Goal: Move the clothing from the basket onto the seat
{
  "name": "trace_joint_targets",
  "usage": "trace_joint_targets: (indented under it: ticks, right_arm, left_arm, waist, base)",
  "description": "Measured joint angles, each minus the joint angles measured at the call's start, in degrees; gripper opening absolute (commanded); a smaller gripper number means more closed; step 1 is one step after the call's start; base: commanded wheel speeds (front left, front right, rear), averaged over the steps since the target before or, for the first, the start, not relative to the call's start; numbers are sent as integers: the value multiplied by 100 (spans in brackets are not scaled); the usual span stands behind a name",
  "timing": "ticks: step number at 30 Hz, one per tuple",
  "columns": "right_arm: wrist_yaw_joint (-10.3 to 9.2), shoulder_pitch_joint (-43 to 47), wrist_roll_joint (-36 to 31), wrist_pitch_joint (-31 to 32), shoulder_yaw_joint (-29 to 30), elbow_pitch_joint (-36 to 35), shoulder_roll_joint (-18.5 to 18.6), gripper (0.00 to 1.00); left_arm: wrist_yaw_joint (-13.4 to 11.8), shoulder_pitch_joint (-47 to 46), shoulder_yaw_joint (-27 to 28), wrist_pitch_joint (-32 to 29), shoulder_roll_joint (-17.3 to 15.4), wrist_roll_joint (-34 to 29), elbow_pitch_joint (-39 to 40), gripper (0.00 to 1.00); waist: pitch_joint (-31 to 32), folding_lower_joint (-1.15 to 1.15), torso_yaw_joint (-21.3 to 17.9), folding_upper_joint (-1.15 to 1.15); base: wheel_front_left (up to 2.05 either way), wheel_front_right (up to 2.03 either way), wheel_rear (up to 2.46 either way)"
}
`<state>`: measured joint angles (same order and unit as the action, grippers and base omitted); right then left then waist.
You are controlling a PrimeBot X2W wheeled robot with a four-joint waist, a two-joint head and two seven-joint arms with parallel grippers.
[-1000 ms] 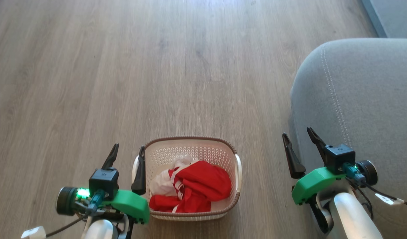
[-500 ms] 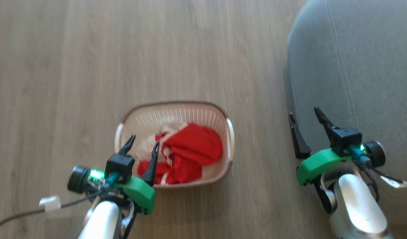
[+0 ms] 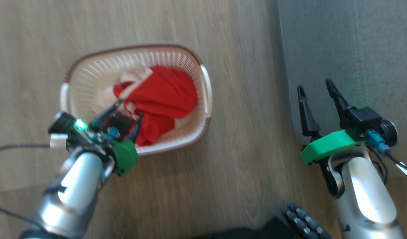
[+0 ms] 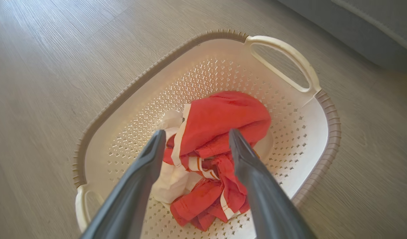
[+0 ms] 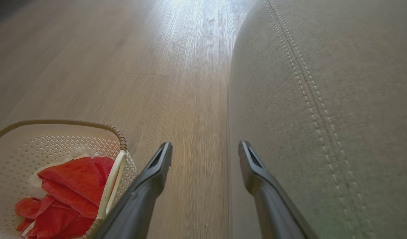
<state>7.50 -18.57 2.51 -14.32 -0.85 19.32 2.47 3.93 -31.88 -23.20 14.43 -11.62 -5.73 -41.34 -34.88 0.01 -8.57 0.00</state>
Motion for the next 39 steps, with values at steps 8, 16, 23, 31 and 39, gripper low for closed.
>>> trace_joint_targets:
  ticks: [8,16,23,31,39]
  right_arm:
    - [0,-207,312,-15,-279,-315,0,100]
    - [0,-268,522,-82,-556,-776,-25,100]
    - [-5,-300,522,-91,-611,-971,-38,100]
    - [-48,-291,521,-133,-616,-1068,-36,100]
    - [-49,-274,506,-133,-608,-1112,-30,100]
  left_arm:
    - [53,-1071,-325,1,-331,-140,-833,100]
    - [249,-2156,-761,1,-603,-293,-2012,100]
    - [296,-2817,-1053,1,-612,-447,-2611,100]
    - [305,-3164,-1284,-381,-465,-544,-3177,100]
    - [350,-3192,-1406,-991,-311,-307,-3264,0]
  waist:
    - [-917,1,-371,0]
    - [-1674,0,-817,0]
    - [-1973,-1,-940,0]
    - [-2074,-1,-942,0]
    - [-2079,-1,-916,0]
  base:
    - [0,0,0]
    - [0,0,0]
    - [0,0,0]
    - [0,0,0]
    - [0,0,0]
